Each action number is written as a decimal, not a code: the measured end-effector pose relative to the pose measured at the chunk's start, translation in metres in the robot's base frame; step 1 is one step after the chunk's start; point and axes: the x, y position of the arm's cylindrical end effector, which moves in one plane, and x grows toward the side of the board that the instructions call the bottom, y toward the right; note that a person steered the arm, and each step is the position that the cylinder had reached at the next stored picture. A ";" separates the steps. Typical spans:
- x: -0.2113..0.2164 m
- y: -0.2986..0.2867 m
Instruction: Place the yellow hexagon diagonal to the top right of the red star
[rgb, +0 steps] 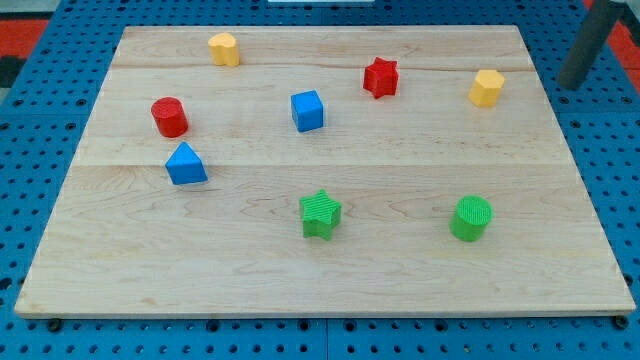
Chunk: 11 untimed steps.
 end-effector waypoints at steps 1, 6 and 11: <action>0.024 0.002; -0.004 -0.092; -0.016 -0.146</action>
